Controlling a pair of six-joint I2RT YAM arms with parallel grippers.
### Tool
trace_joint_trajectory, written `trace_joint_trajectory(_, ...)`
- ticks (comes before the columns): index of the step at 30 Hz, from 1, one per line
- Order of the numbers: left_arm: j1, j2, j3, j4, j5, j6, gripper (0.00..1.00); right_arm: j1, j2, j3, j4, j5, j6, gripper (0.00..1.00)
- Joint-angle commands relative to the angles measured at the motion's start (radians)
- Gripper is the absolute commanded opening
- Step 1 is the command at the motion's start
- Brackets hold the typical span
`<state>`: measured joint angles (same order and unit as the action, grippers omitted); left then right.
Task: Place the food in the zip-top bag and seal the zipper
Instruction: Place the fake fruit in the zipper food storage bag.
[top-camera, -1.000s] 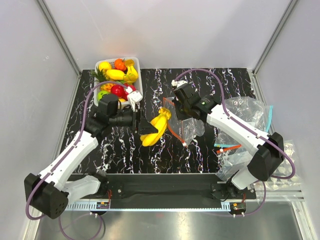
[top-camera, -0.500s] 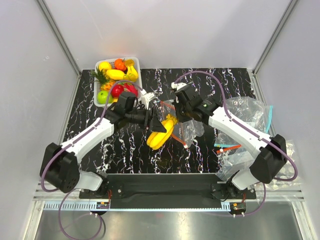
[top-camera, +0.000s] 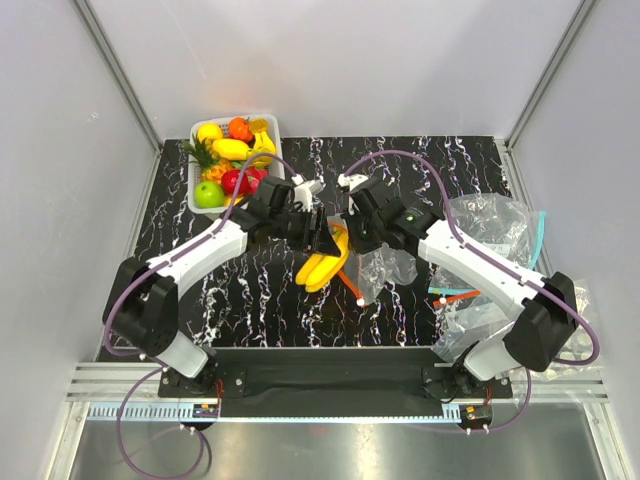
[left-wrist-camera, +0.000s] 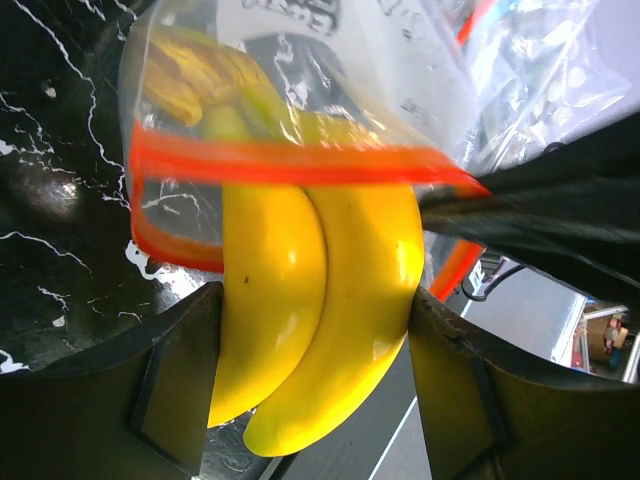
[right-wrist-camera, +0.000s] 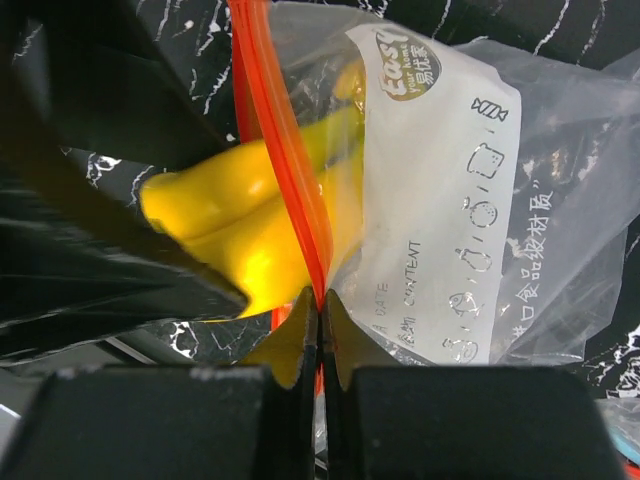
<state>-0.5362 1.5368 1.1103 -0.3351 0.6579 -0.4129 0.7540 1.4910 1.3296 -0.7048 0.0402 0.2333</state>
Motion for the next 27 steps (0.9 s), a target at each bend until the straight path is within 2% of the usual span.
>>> trace_joint_trajectory(1,-0.018,0.013,0.011,0.083,0.003,-0.033,0.32,0.025,-0.041,0.005,0.047,-0.037,-0.011,0.00)
trace_joint_trajectory(11,-0.013,-0.010,-0.050,0.263,-0.055,-0.204,0.33,0.050,-0.060,-0.089,0.143,-0.105,0.069,0.00)
trace_joint_trajectory(15,-0.001,-0.001,-0.087,0.321,-0.046,-0.268,0.25,0.056,-0.061,-0.142,0.183,-0.102,0.104,0.00)
trace_joint_trajectory(19,0.002,-0.014,-0.145,0.369,-0.099,-0.346,0.27,0.061,-0.061,-0.187,0.226,-0.118,0.133,0.00)
trace_joint_trajectory(23,0.007,-0.041,-0.219,0.495,-0.158,-0.451,0.28,0.065,-0.055,-0.210,0.255,-0.114,0.164,0.00)
trace_joint_trajectory(27,0.016,-0.038,-0.199,0.466,-0.130,-0.474,0.29,0.074,-0.046,-0.213,0.243,-0.085,0.140,0.00)
